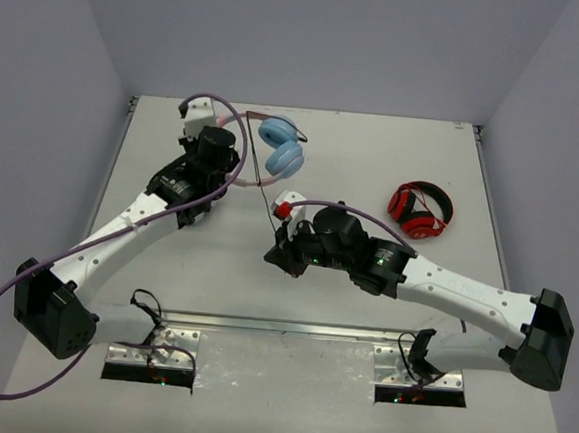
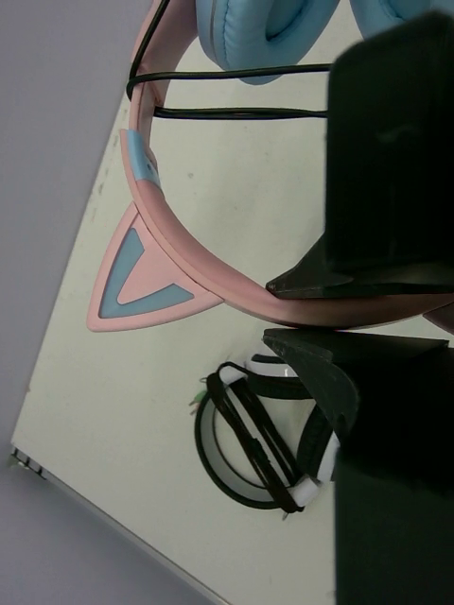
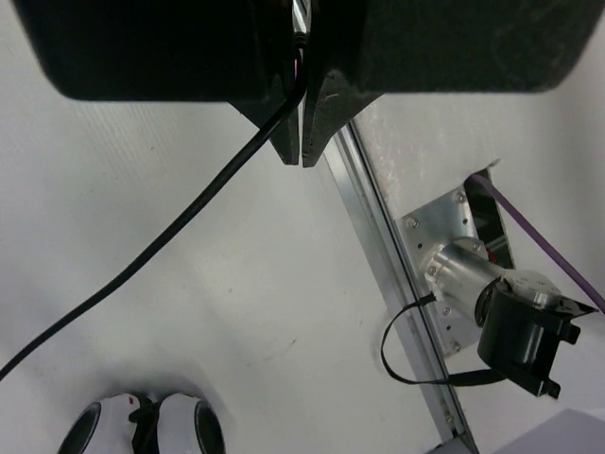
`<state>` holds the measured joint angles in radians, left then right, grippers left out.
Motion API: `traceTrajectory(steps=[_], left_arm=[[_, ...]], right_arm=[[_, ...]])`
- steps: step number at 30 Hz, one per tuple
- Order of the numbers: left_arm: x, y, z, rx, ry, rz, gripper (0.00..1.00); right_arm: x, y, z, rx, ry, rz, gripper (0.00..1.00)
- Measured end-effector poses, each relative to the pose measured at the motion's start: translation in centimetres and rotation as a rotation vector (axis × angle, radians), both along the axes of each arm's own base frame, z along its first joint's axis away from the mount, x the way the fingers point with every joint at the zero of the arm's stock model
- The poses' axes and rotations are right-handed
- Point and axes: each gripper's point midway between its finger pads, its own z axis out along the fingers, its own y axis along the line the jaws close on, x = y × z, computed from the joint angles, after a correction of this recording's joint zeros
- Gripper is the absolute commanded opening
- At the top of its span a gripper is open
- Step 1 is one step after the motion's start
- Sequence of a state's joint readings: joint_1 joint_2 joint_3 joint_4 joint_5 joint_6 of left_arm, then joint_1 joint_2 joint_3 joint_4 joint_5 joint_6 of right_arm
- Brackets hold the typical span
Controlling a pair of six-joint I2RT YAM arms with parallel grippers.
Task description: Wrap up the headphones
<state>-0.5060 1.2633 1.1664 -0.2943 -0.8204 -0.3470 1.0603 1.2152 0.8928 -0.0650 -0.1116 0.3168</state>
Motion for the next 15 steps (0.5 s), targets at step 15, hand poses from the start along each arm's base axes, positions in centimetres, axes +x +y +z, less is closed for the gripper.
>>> traceTrajectory(steps=[15], left_arm=[[-4.4,1.6,-4.9,-0.093,-0.019,0.087,0.0]], right_arm=[[-1.7,0.3,-0.2,-0.281,0.05,0.21,0.01]])
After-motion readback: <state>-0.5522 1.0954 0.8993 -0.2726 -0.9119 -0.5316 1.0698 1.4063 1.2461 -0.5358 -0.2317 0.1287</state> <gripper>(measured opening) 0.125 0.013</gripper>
